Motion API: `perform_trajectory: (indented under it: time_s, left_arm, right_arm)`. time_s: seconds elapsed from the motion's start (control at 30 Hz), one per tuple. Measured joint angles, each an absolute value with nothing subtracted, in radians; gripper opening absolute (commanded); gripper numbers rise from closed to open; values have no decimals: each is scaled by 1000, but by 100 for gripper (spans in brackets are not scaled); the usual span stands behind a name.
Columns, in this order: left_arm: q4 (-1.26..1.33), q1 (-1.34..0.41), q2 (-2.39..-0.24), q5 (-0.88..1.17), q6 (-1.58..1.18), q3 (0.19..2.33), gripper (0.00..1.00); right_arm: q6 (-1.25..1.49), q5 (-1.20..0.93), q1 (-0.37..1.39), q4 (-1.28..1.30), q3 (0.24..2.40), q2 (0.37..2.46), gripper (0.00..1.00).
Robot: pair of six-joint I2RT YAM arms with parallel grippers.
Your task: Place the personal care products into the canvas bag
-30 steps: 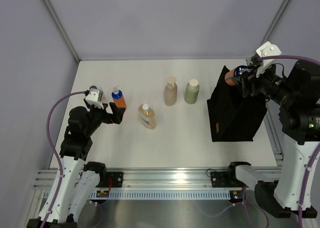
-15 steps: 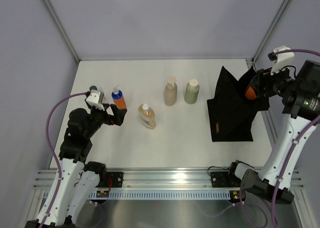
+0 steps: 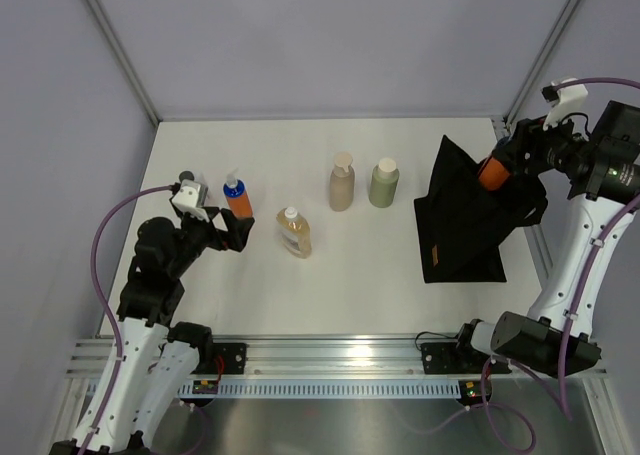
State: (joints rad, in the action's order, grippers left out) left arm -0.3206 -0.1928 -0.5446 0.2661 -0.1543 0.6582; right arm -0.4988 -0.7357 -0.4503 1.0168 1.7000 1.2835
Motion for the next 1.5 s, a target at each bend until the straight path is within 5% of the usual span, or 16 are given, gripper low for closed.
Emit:
perform_trajectory:
  time_s: [0.23,0.7,1.13,1.5]
  left_arm:
    - [-321,-196,-541,266,-154,658,99]
    - [-321,-206,-530,277,-154,658,99]
    - [-321,-211,-530,278,-154,658,99]
    - [-321,-216,-530,280,-154,658,99]
  right_arm:
    - [-347,-848,-451,944,1809,1326,0]
    - [-440,-881,-451,976,1661,1319,0]
    - [-451,-858,-451,1074,1839,1213,0]
    - [-498,-784,-451,1042,1676,1205,0]
